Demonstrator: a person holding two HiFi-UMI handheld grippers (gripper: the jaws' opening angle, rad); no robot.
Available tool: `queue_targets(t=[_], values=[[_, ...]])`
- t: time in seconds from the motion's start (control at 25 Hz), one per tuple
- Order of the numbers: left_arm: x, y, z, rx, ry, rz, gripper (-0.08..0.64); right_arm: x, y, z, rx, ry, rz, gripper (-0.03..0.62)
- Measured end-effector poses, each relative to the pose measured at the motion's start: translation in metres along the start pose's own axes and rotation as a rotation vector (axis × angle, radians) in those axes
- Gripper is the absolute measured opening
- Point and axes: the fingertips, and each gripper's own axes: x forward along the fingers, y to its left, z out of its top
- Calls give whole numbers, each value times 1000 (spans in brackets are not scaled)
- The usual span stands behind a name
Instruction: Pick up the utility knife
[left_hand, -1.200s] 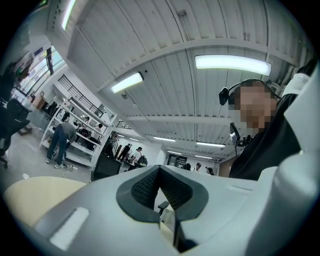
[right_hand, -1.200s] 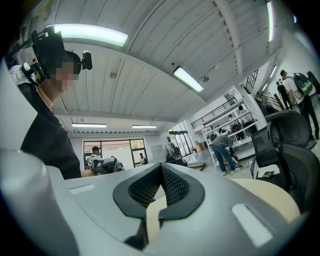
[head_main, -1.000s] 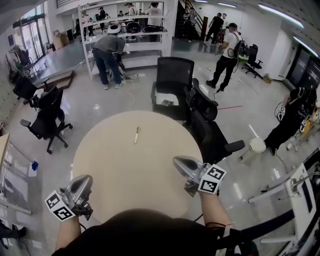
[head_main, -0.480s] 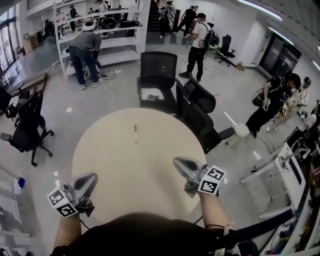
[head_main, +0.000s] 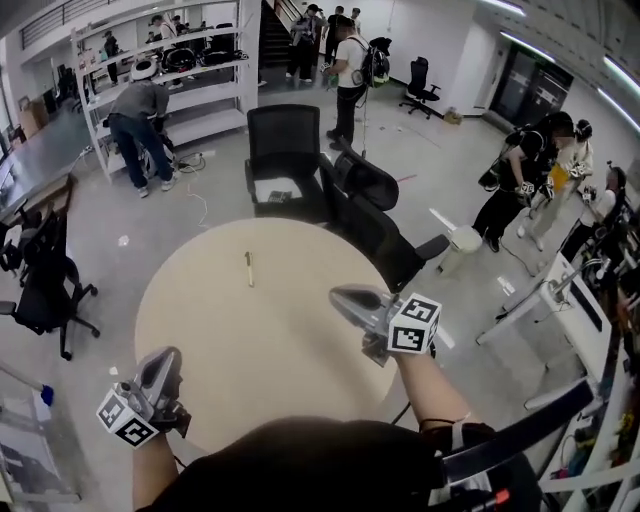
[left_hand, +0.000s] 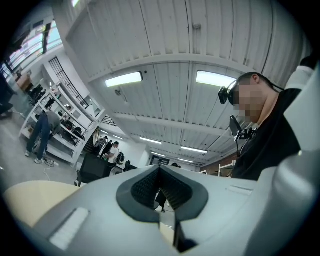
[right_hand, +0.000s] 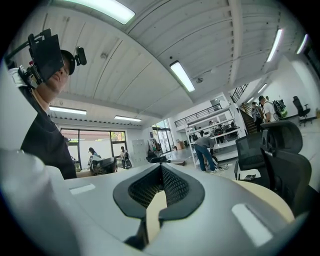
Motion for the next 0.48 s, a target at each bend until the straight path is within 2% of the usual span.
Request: queue_targets(t=[0.16, 0.48], values=[[6, -8, -5, 12, -1, 30, -17, 1, -10, -1, -7, 6, 29, 14], [1, -5, -4, 17, 26, 51, -17, 5, -8, -2, 1, -2, 36, 14]])
